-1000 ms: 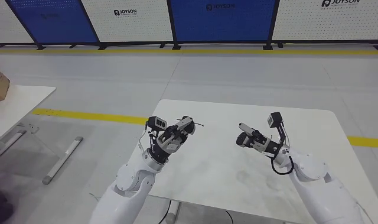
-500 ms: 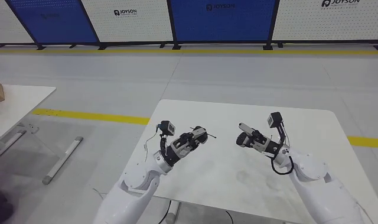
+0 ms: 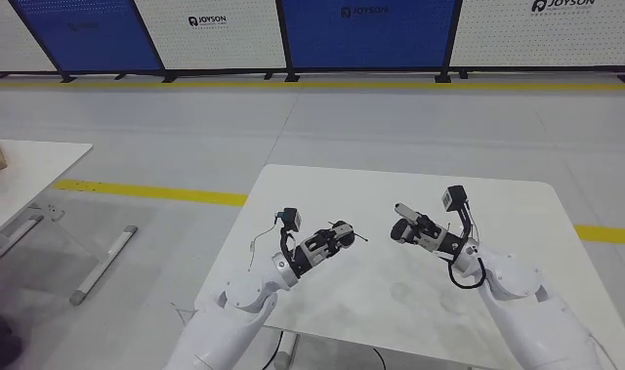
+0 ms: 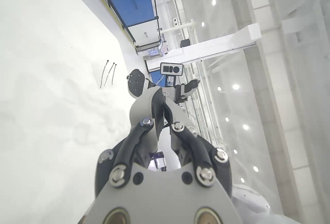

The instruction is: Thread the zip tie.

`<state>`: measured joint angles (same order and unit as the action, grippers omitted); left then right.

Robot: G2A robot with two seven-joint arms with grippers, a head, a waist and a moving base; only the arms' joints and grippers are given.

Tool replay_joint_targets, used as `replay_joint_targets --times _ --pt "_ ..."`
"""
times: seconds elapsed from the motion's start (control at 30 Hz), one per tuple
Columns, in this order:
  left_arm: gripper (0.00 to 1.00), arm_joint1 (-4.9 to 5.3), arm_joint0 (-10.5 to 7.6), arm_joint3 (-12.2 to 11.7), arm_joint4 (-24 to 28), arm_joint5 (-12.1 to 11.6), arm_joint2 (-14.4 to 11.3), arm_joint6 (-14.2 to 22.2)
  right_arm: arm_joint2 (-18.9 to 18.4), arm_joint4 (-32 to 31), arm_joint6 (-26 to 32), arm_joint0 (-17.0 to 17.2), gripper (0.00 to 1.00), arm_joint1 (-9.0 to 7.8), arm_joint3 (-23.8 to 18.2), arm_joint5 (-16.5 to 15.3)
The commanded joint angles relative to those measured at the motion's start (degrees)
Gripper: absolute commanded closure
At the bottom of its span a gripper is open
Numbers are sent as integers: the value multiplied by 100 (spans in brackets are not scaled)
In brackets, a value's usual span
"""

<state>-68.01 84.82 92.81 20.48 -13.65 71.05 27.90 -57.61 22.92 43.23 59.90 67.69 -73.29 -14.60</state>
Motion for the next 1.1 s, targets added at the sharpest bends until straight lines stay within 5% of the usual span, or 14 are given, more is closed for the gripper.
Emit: replay_joint_targets --times 0.0,0.2,0.33,0.43,0.7,1.07 --pt "100 0 0 0 1 1 0 1 0 0 0 0 0 0 0 0" --pt "100 -1 -1 -3 5 1 5 -38 0 0 0 0 0 0 0 0" --pt "100 -72 34 -19 -120 -416 -84 -1050 0 0 0 0 0 0 0 0" --pt "100 -113 30 -145 -470 -583 -283 -1394 0 0 0 0 0 0 0 0" --pt "100 -192 -292 -686 -968 -422 -719 -1523 0 0 0 0 0 0 0 0" --pt "100 -192 -292 -686 -968 -422 -719 -1523 0 0 0 0 0 0 0 0"
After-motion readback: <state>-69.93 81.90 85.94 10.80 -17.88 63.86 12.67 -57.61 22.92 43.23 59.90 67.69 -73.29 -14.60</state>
